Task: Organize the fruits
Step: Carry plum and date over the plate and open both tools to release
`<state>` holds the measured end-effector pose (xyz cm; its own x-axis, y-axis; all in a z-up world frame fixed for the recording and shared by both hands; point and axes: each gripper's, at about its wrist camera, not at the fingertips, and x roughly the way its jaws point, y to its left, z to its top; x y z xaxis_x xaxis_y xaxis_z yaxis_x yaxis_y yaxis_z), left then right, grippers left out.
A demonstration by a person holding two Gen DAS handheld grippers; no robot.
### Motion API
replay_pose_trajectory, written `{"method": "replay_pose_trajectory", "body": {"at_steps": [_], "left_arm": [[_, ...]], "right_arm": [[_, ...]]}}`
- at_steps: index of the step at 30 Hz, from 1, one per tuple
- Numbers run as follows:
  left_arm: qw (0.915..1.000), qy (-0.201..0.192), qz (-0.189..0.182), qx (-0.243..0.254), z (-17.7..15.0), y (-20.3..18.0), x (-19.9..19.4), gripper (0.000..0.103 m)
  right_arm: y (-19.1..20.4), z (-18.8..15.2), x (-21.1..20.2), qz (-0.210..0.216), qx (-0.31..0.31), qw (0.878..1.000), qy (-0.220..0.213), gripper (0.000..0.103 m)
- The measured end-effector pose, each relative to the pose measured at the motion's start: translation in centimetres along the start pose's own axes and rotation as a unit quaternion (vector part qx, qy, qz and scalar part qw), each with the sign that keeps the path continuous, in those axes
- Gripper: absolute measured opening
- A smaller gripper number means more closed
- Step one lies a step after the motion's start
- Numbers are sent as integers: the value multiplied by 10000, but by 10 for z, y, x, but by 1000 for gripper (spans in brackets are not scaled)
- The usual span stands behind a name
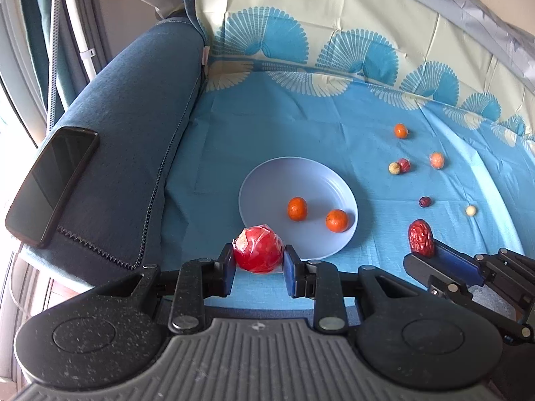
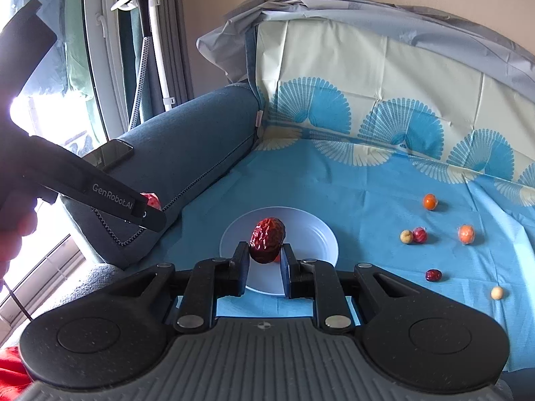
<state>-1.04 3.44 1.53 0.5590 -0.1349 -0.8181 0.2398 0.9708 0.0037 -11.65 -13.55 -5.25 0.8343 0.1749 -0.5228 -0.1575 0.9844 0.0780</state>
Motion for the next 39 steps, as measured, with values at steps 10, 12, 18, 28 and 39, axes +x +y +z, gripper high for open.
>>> {"method": "replay_pose_trajectory", "body": {"at_steps": [10,12,18,28,39], "left_arm": [[9997,183,53,169,26,-8,45,32],[9995,229,62,189,31,-9,57,32],[9987,428,52,277,42,-12,97,32],[9961,765,17,435,54,-16,166,32],[9963,690,-122,503,60,-17,195,103]], "right_arm": [[-12,2,47,-67,137,9995,290,21],[-16,2,59,-79,165,9992,364,21],[-24,0,96,-101,239,9976,638,21],[-33,-7,159,-118,271,9940,1053,21],[-36,-8,186,-10,228,9917,1266,56]]}}
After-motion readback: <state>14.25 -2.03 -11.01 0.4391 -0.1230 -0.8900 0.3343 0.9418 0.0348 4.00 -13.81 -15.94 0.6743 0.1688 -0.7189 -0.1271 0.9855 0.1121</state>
